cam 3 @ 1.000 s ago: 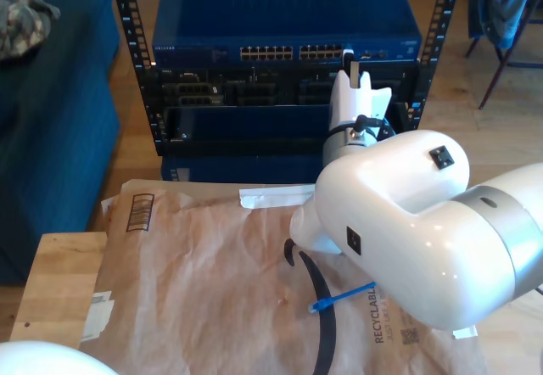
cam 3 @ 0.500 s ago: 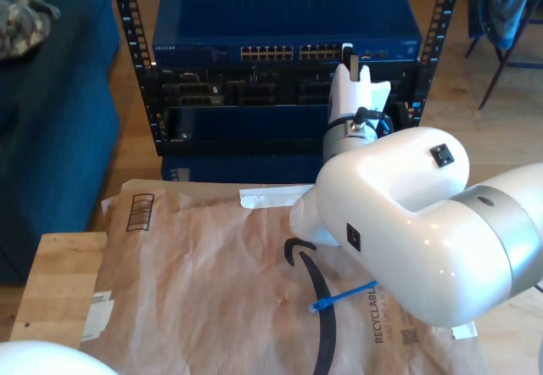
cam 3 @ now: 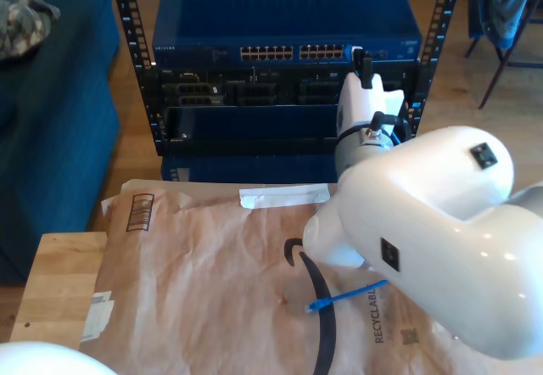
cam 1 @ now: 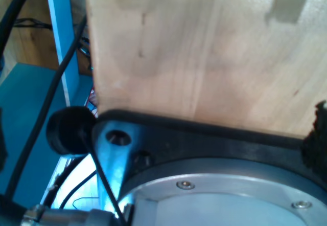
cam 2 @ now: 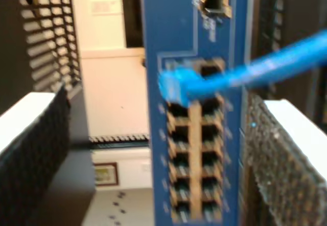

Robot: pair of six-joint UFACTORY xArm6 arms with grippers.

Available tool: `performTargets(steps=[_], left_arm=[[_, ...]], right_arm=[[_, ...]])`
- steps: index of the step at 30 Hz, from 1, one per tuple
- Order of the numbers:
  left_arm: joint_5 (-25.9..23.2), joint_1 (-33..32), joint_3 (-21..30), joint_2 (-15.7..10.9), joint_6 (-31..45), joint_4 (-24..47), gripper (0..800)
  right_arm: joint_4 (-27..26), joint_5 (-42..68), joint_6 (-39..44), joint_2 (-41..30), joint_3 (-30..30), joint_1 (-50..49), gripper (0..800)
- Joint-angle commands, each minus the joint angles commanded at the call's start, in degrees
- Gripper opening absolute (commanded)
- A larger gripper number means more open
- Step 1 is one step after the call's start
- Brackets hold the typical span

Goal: Grab the cable and plug it in

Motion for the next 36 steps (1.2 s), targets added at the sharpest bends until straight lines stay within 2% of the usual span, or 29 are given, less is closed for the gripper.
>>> performTargets(steps=[5, 8, 10, 12, 18, 26, 31, 36], left_arm=[[0.0, 0.0, 0.0, 0.0, 0.0, 0.0, 800], [0.0, 0.0, 0.0, 0.0, 0.0, 0.0, 800], [0.0, 0.0, 0.0, 0.0, 0.0, 0.0, 800], [0.0, 0.0, 0.0, 0.0, 0.0, 0.0, 800], [0.0, 0.0, 0.0, 0.0, 0.0, 0.0, 800], [0.0, 0.0, 0.0, 0.0, 0.0, 0.0, 800], [0.0, 0.0, 0.0, 0.0, 0.0, 0.0, 800], [0.0, 0.0, 0.0, 0.0, 0.0, 0.0, 800]], right_arm=[[-0.5, 9.0, -0.2, -11.9, 11.5, -0.1, 618], [-1.1, 13.0, -3.1, -17.9, 16.2, -1.4, 641], [-1.2, 16.7, -6.1, -21.8, 18.6, -4.0, 705], [-1.4, 22.2, -9.2, -25.0, 20.2, -7.4, 730], [-1.7, 41.8, -20.9, -33.1, 20.4, -21.0, 787], [-1.5, 63.9, -36.0, -41.9, 20.6, -36.9, 788], [-1.6, 77.6, -46.2, -45.6, 20.1, -49.8, 789], [-1.8, 94.9, -54.9, -52.9, 21.1, -62.9, 790]])
